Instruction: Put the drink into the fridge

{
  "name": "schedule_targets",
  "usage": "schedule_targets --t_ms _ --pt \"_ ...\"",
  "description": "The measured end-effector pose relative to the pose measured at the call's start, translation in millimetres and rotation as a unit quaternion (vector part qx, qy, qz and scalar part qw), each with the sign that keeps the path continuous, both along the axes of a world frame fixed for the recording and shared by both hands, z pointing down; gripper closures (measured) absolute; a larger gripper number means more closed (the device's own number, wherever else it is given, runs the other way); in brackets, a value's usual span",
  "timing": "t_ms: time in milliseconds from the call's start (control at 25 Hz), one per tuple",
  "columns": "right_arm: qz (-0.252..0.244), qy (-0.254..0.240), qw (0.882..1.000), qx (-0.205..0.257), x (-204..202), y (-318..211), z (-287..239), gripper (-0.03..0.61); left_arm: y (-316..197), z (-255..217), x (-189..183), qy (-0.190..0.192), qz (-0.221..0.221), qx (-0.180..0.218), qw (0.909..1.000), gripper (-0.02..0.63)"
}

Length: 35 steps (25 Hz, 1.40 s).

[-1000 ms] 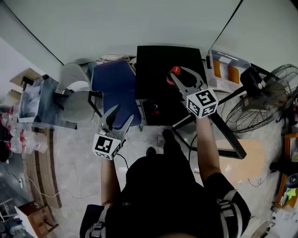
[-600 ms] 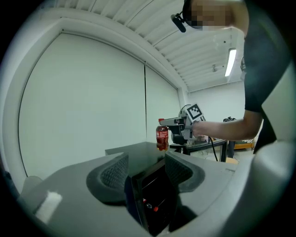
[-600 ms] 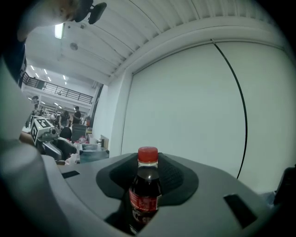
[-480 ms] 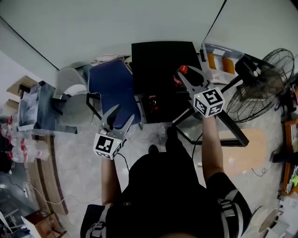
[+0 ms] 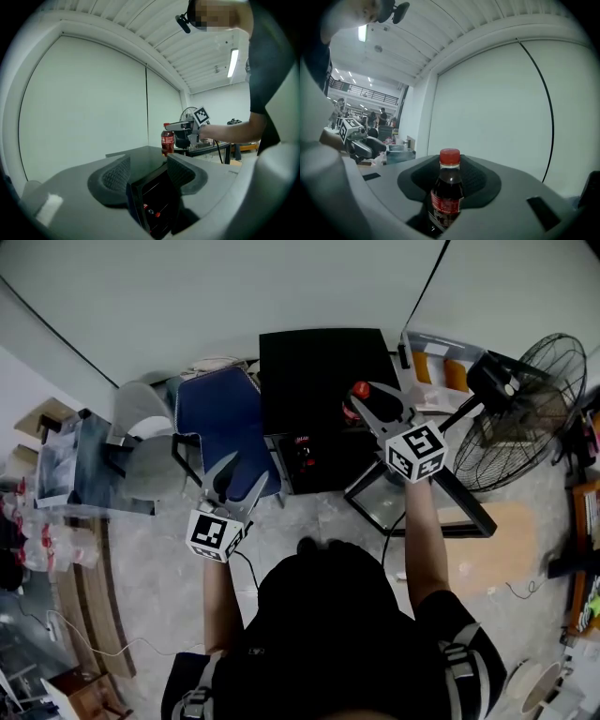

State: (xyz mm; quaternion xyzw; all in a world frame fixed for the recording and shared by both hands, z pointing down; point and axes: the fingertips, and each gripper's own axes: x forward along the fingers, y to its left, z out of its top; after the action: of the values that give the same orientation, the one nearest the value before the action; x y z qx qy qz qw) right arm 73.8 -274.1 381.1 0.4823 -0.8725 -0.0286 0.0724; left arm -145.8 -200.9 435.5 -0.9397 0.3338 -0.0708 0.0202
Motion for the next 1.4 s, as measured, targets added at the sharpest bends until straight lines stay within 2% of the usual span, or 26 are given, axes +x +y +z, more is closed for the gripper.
schedule_targets --t_ms 440,760,1080,1400 --pt "-0.038 -0.001 0.999 -0.008 15.2 19.6 3.7 0.445 28.4 -6.1 30.0 0.001 -0.025 -0.004 0.9997 0.371" --pt "-0.077 -0.009 0.997 -0.009 17.7 40.1 10.6 0.445 56.4 -8.2 36.3 -0.008 -0.059 -0.010 0.9982 0.373" --pt "-0.100 -0.012 0.995 -0.021 23.7 57.2 24.6 0.445 74.5 -3.6 54.1 -0.011 -0.073 -0.017 0.9971 0.373" --pt "-0.117 -0.007 0.993 -0.005 28.3 82.4 37.1 0.445 95.0 8.4 71.7 -0.010 -0.079 -0.031 0.9963 0.376"
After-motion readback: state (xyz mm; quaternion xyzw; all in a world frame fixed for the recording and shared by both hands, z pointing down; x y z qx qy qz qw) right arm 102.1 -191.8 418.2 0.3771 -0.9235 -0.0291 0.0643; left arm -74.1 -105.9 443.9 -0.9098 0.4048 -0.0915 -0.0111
